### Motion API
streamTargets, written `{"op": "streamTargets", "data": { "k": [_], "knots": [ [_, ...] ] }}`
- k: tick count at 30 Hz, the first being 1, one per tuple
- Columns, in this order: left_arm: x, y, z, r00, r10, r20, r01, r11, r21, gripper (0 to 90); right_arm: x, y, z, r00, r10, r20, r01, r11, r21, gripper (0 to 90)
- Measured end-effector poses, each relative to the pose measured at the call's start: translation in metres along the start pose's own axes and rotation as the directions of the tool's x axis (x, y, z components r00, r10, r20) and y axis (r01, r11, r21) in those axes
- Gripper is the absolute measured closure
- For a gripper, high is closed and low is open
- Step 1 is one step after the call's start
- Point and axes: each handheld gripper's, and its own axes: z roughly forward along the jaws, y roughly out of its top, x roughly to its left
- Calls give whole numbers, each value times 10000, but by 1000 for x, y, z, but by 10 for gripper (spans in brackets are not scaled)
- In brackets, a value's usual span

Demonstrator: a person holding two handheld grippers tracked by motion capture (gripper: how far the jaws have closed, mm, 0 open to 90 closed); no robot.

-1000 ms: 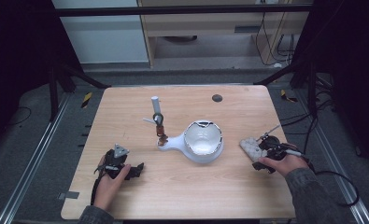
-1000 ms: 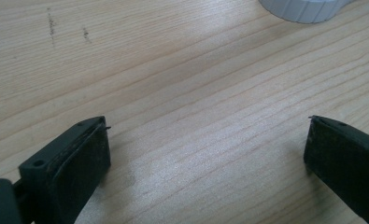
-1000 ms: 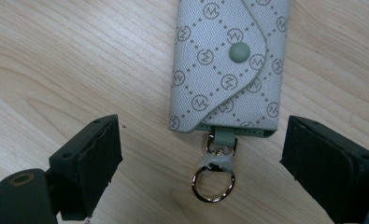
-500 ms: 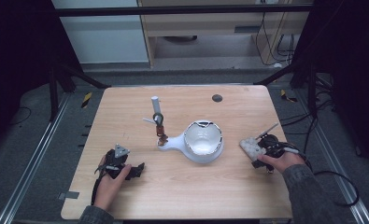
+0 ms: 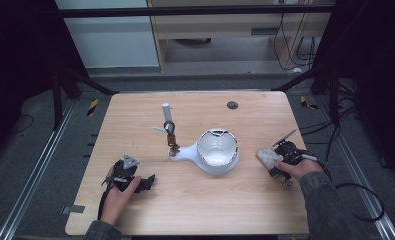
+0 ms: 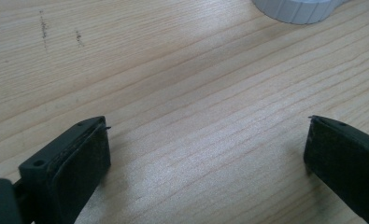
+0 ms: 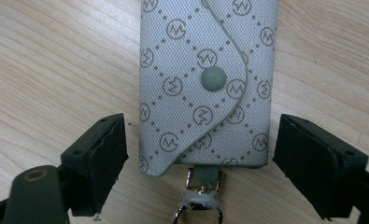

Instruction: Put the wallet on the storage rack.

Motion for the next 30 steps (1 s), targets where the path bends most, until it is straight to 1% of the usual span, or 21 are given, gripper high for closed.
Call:
{"op": "streamTargets", "data": {
  "k": [1, 2, 6, 11, 13, 14, 15, 16, 22, 25, 30],
  "knots": [
    [0, 0, 0, 10000, 4, 1, -4, 10000, 0, 0, 0, 0, 0, 10000, 20, -14, -20, 10000, -24, 179],
    [0, 0, 0, 10000, 6, 7, -6, 10000, 0, 0, 1, 1, -1, 9999, 142, -20, -142, 9999, 7, 181],
    [0, 0, 0, 10000, 28, 17, -28, 10000, 2, 0, 0, 0, 0, 9999, 155, 20, -155, 9999, -63, 192],
    [0, 0, 0, 10000, 44, 23, -44, 10000, 2, 0, 0, 0, 1, 9995, 248, -182, -251, 9995, -169, 198],
    [-1, 0, 0, 10000, 26, 25, -26, 10000, -19, 0, 0, 0, 3, 9998, 172, -111, -173, 9997, -163, 201],
    [-1, 0, 0, 10000, 23, 29, -23, 10000, -20, 0, 1, 1, 3, 9995, 289, -98, -290, 9995, -146, 203],
    [-1, 0, 0, 10000, 23, 29, -23, 10000, -20, 0, 1, 0, 4, 9999, 167, -33, -167, 9997, -185, 206],
    [-1, 0, 0, 10000, 24, 28, -24, 10000, -21, 0, 1, 1, 3, 9994, 314, -116, -316, 9994, -144, 209],
    [-1, 0, 0, 10000, 30, 33, -29, 10000, -19, 0, 0, 0, 5, 9996, 289, -48, -290, 9994, -177, 230],
    [-1, 0, 0, 10000, 34, 40, -34, 10000, -17, 0, -1, -1, 5, 9995, 329, -22, -329, 9993, -170, 258],
    [-1, 1, 1, 10000, 41, 44, -41, 10000, -15, 0, -1, -1, 5, 9995, 311, -21, -311, 9994, -178, 262]
  ]
}}
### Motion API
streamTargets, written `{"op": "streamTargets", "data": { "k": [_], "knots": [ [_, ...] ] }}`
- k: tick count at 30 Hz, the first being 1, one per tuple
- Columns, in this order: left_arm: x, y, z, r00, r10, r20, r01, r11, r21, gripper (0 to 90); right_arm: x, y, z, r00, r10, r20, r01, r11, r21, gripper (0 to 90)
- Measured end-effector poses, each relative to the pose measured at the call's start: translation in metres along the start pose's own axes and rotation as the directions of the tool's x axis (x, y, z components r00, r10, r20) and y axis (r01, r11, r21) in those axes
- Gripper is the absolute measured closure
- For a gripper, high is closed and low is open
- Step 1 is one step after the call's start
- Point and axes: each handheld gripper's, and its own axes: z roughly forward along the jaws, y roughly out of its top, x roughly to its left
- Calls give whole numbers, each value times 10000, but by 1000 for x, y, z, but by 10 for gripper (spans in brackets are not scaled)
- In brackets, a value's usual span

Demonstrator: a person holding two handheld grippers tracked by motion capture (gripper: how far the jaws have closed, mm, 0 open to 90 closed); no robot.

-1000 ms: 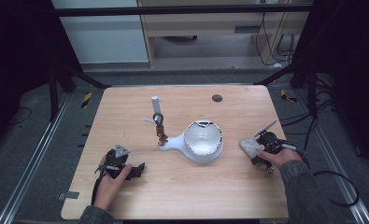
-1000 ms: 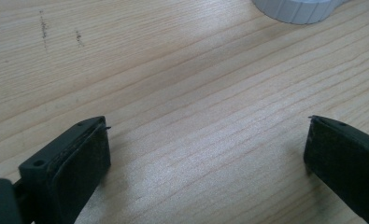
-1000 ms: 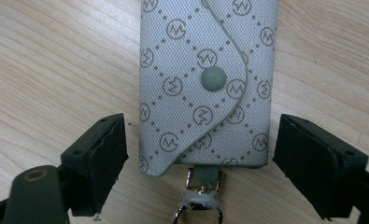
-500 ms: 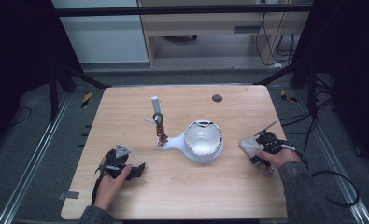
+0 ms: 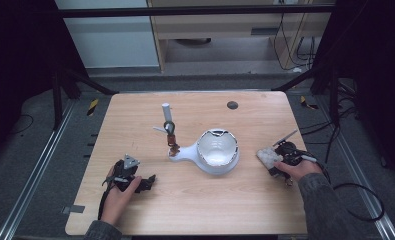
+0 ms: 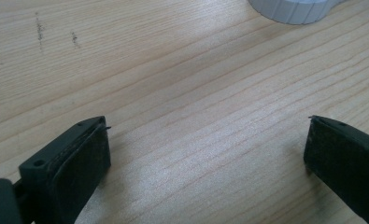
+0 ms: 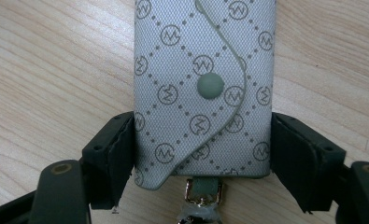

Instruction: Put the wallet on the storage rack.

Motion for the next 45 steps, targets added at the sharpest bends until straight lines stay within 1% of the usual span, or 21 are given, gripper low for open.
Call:
{"op": "streamTargets", "data": {
  "k": [2, 6, 7, 10, 12, 15, 16, 19, 20, 25, 27, 29, 33, 34, 35, 39, 40, 41, 42, 43, 45],
  "knots": [
    [0, 0, 0, 10000, 19, 8, -19, 10000, 14, 0, 0, 0, 1, 9999, -122, 82, 123, 9999, -54, 262],
    [0, 0, 0, 10000, 26, 10, -26, 10000, 18, 0, 0, 0, 1, 9998, -141, 123, 141, 9999, -59, 265],
    [0, 0, 0, 10000, 19, 14, -19, 10000, 14, 0, 0, 1, 1, 10000, -42, 58, 42, 10000, -15, 266],
    [0, 0, 0, 10000, 26, 11, -26, 10000, 14, 0, 1, 1, 0, 9999, -116, 103, 117, 9999, -43, 273],
    [0, 0, 0, 10000, 21, 19, -21, 10000, 15, 0, 0, 0, 1, 9993, -347, 134, 349, 9993, -97, 282],
    [0, 0, 0, 10000, 26, 24, -26, 10000, 16, 0, 1, 0, -1, 9990, -404, 190, 406, 9991, -116, 300],
    [0, 0, 0, 10000, 29, 23, -30, 10000, 18, 0, 1, 0, -2, 9984, -512, 224, 515, 9986, -144, 307],
    [0, 0, 0, 10000, 31, 24, -31, 10000, 34, 0, 5, -1, -4, 9945, -925, 483, 935, 9954, -185, 315],
    [0, 0, 0, 10000, 35, 22, -35, 10000, 35, 0, 8, -1, -6, 9943, -933, 525, 946, 9953, -227, 316],
    [0, 0, 0, 10000, 35, 27, -35, 10000, 35, 0, 19, -3, -16, 9793, -1707, 1088, 1759, 9836, -403, 320],
    [0, 0, 0, 10000, 32, 17, -32, 10000, 31, 0, 21, -4, -19, 9773, -1767, 1169, 1827, 9823, -425, 320],
    [0, 0, 0, 10000, 31, 27, -31, 10000, 36, 0, 28, -4, -29, 9685, -2092, 1354, 2188, 9739, -606, 321],
    [0, 0, 0, 10000, 32, 29, -32, 10000, 36, 0, 37, -5, -41, 9525, -2566, 1637, 2701, 9606, -657, 321],
    [0, 0, 0, 10000, 32, 29, -32, 10000, 36, 0, 37, -5, -41, 9525, -2566, 1637, 2701, 9606, -657, 321],
    [0, 0, 0, 10000, 43, 49, -43, 10000, 21, 0, 42, -5, -47, 9427, -2822, 1780, 2980, 9520, -692, 322],
    [0, 0, 0, 10000, 49, 57, -49, 10000, 20, 0, 54, -5, -58, 9263, -3220, 1955, 3428, 9357, -832, 322],
    [0, 0, 0, 10000, 50, 58, -50, 10000, 20, 0, 57, -5, -61, 9248, -3248, 1983, 3465, 9342, -856, 322],
    [0, 0, 0, 10000, 52, 60, -52, 10000, 21, 0, 60, -4, -64, 9179, -3431, 1994, 3654, 9268, -870, 322],
    [0, 0, 0, 10000, 51, 61, -52, 10000, 23, 0, 63, -4, -66, 9140, -3531, 1998, 3756, 9226, -879, 322],
    [0, 0, 0, 10000, 51, 61, -52, 10000, 23, 0, 63, -4, -66, 9140, -3531, 1998, 3756, 9226, -879, 322],
    [0, 0, 0, 10000, 55, 58, -56, 10000, 21, 0, 71, -3, -74, 9021, -3806, 2031, 4041, 9104, -889, 322]
  ]
}}
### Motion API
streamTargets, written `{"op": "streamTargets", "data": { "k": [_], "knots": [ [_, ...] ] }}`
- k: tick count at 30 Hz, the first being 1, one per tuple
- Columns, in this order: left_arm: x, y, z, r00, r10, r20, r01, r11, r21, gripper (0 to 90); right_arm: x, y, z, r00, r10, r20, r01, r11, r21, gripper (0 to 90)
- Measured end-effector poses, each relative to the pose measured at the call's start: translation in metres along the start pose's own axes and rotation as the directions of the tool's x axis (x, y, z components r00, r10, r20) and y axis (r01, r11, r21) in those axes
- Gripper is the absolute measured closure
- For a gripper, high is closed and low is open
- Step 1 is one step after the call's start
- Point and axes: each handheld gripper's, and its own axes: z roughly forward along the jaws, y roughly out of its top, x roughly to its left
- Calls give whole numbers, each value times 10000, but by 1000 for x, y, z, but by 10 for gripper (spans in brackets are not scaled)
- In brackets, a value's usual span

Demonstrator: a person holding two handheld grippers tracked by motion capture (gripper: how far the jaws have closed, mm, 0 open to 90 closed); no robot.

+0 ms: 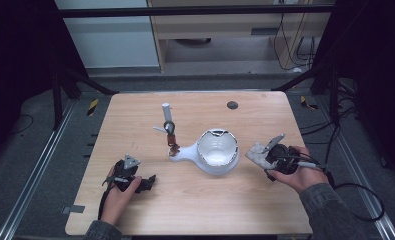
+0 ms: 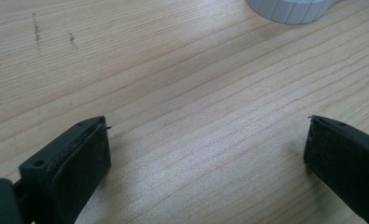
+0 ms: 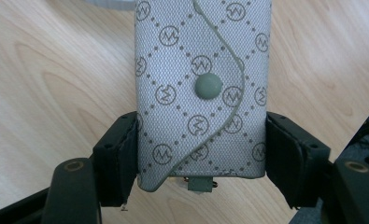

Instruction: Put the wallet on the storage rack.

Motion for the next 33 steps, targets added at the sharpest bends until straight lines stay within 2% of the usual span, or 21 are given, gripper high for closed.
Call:
{"op": "streamTargets", "data": {
  "k": [6, 8, 9, 10, 13, 22, 33],
  "knots": [
    [0, 0, 0, 10000, 16, 4, -16, 10000, 1, 0, 7, 12, -17, 9984, -524, 204, 526, 9986, -96, 322],
    [0, 0, 0, 10000, 14, 5, -14, 10000, 1, 0, 8, 14, -20, 9982, -545, 245, 547, 9984, -106, 322],
    [0, 0, 0, 10000, 21, 2, -21, 10000, -2, 0, 10, 19, -24, 9965, -792, 281, 796, 9967, -129, 322],
    [0, 0, 0, 10000, 21, 2, -21, 10000, -2, 0, 10, 19, -24, 9965, -792, 281, 796, 9967, -129, 322],
    [0, 0, 0, 10000, 28, 5, -28, 10000, 0, 0, 17, 30, -30, 9922, -1181, 405, 1186, 9929, -100, 322],
    [-1, 0, 0, 10000, 17, 18, -17, 10000, -22, 0, 33, 55, -36, 9797, -1963, 409, 1965, 9805, -4, 323],
    [-1, 0, 0, 10000, 1, 34, 0, 10000, -48, 0, 47, 81, -37, 9664, -2563, 210, 2561, 9666, 77, 323]
  ]
}}
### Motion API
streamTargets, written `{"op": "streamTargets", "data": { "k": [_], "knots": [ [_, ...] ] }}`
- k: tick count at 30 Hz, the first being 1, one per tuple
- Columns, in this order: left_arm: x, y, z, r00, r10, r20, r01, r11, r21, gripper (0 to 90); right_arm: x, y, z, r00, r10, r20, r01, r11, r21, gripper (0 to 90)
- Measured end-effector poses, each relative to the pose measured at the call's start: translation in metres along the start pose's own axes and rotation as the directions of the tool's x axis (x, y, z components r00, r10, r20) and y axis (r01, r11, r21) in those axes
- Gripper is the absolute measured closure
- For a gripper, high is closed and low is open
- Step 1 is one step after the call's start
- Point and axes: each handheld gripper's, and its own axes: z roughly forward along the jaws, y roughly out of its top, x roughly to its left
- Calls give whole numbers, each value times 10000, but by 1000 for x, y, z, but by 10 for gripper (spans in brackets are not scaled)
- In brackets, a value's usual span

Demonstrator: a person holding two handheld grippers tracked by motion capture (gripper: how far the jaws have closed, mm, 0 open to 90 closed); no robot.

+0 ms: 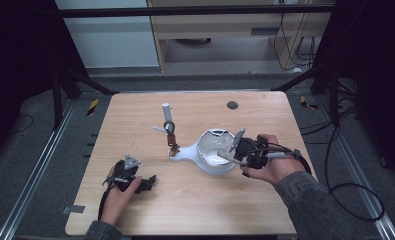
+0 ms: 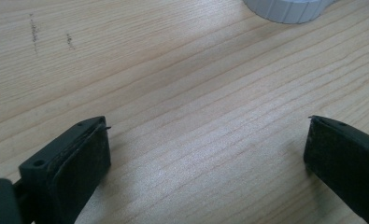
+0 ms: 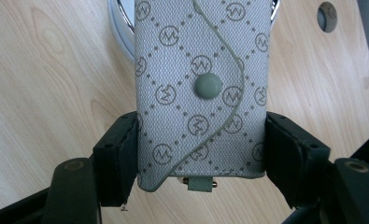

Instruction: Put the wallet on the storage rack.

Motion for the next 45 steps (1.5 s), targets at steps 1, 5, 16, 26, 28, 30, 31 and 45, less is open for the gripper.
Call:
{"op": "streamTargets", "data": {
  "k": [1, 5, 16, 26, 28, 30, 31, 45],
  "knots": [
    [0, 0, 0, 10000, 0, 0, 0, 10000, 0, 0, 0, 1, 1, 10000, -41, -13, 41, 10000, 44, 322],
    [0, 0, 0, 10000, 29, 6, -29, 10000, 2, 0, -1, 5, 6, 9999, -58, -120, 59, 9999, 109, 322],
    [0, 0, 0, 10000, 57, 24, -57, 10000, 18, 0, 1, 11, 13, 9991, -235, -356, 248, 9991, 342, 322],
    [0, 0, 0, 10000, 39, 20, -39, 10000, 8, 0, -2, 29, 24, 9971, -407, -637, 463, 9949, 895, 321],
    [0, 0, 0, 10000, 46, 20, -46, 10000, 11, 0, -3, 31, 28, 9967, -388, -706, 453, 9946, 936, 321],
    [0, 0, 0, 10000, 77, 34, -77, 10000, 26, 0, -4, 33, 31, 9965, -327, -767, 404, 9940, 1017, 321],
    [0, 0, 0, 10000, 79, 37, -79, 10000, 26, 0, -4, 34, 32, 9963, -298, -805, 380, 9941, 1018, 321],
    [0, 0, 0, 10000, 80, 40, -80, 10000, 28, 0, -2, 46, 38, 9966, -365, -734, 452, 9916, 1213, 321]
  ]
}}
